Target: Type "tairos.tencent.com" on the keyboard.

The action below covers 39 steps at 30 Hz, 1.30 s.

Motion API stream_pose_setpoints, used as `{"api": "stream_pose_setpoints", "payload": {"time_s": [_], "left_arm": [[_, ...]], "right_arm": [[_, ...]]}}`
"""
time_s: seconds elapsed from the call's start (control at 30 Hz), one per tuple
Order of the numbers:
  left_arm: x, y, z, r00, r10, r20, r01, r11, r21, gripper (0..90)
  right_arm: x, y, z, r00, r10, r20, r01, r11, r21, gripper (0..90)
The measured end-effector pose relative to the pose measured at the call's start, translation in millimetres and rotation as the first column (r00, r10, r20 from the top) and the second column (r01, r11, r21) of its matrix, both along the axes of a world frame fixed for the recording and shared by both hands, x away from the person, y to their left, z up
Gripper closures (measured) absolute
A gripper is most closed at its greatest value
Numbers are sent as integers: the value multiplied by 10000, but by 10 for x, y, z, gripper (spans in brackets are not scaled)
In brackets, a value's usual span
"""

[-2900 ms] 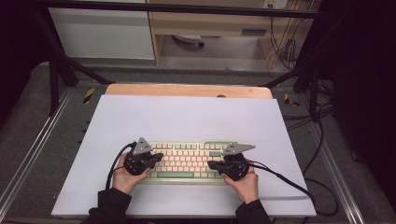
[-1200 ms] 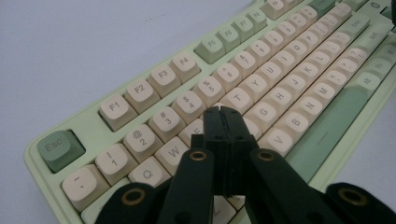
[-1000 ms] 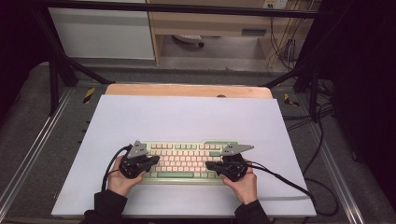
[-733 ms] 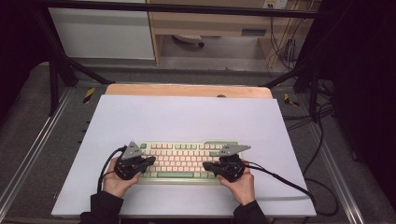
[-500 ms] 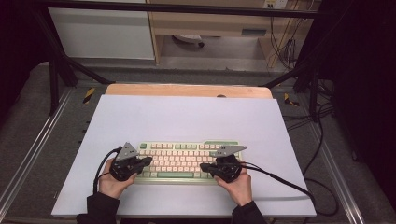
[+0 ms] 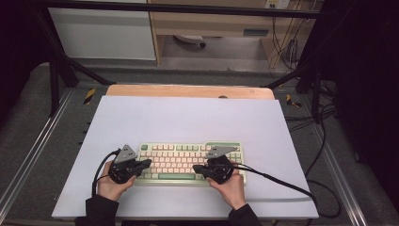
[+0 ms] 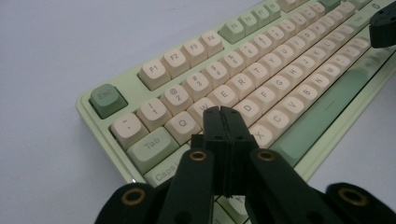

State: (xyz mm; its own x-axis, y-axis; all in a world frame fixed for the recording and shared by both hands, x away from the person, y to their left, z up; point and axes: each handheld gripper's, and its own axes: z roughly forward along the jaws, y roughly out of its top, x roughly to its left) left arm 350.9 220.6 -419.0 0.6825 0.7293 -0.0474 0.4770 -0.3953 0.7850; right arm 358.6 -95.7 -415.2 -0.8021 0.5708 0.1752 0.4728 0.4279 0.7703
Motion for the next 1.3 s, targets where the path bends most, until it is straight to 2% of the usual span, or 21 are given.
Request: {"api": "stream_pose_setpoints", "payload": {"time_s": [0.13,0.3,0.47,1.03,1.2,1.3], "left_arm": [[1,4,1,10000,17,2,-17,10000,-28,897],[1,10,0,10000,25,-17,-25,10000,-51,897],[1,3,-4,10000,9,-11,-9,10000,-33,897],[12,6,-14,10000,18,-25,-18,10000,12,897],[12,3,-17,10000,8,-42,-8,10000,25,898],[11,5,-15,10000,2,-30,-2,10000,19,897]], "right_arm": [[14,114,-6,9999,98,41,-98,9999,-34,900],[48,225,-50,9999,138,-39,-137,9997,199,900],[72,297,-72,9999,162,-46,-162,9998,126,900],[102,370,-166,9993,286,-224,-287,9996,-53,900],[106,385,-175,9992,315,-227,-315,9995,-32,900],[103,400,-177,9993,338,-147,-341,9993,-182,900]]}}
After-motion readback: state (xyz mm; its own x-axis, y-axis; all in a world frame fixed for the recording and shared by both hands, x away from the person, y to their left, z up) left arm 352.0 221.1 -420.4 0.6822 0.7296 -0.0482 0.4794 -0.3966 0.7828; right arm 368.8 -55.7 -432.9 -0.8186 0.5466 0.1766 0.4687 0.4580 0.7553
